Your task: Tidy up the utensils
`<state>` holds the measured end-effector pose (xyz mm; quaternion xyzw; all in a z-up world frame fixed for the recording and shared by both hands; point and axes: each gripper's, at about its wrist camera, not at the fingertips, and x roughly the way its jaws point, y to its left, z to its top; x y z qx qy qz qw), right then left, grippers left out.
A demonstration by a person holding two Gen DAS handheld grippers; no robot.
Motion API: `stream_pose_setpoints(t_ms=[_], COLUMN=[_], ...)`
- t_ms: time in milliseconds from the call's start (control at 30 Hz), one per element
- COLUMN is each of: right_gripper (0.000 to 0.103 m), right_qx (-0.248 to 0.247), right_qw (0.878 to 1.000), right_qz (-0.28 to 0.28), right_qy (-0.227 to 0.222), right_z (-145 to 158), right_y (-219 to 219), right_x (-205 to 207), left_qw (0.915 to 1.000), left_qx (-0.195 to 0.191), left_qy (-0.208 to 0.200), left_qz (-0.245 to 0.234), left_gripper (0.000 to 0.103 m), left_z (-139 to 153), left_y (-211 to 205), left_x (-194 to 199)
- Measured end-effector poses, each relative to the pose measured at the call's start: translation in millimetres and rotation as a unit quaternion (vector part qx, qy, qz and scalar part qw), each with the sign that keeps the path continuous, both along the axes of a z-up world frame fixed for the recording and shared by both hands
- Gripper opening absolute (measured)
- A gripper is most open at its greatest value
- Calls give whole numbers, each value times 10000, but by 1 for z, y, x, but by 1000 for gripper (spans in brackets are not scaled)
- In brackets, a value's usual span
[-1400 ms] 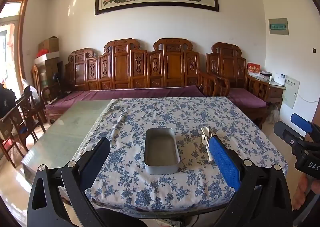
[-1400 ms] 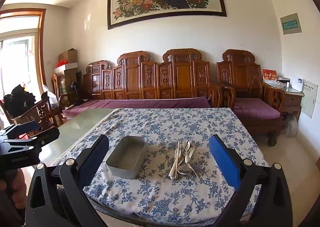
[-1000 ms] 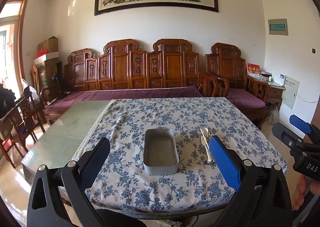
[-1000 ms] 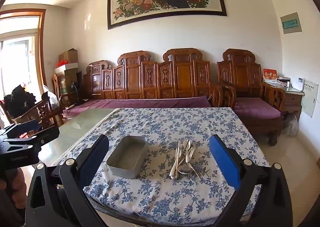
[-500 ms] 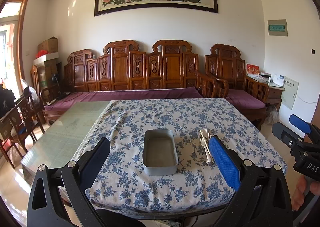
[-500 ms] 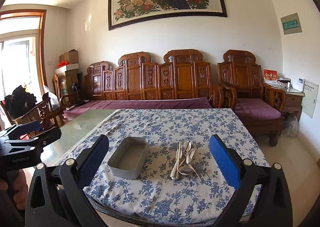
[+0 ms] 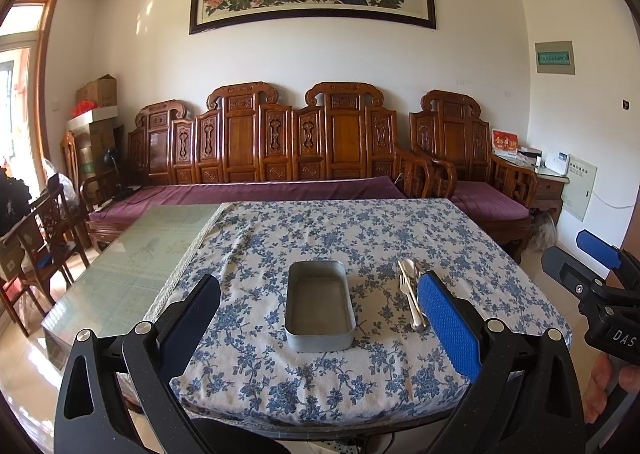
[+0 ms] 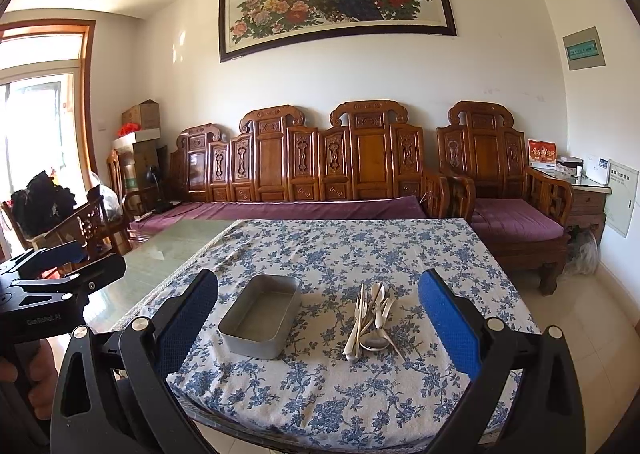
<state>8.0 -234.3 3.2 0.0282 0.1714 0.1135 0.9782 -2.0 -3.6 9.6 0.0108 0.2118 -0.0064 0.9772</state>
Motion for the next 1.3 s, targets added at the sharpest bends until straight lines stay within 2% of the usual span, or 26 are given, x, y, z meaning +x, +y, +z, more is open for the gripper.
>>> stream_pose_setpoints(t_ms=[1300], right_gripper=[100], right_qx=[43], right_qw=[10000], right_qz=[39], right_qy=[-39], right_z=[17], right_y=[8], right_x=[-10], left_qw=[10000], left_qx=[-7], left_qy=[-39], left_qz=[-19], left_gripper=[95], left_z=[5], left_y=[-1], left_x=[-6])
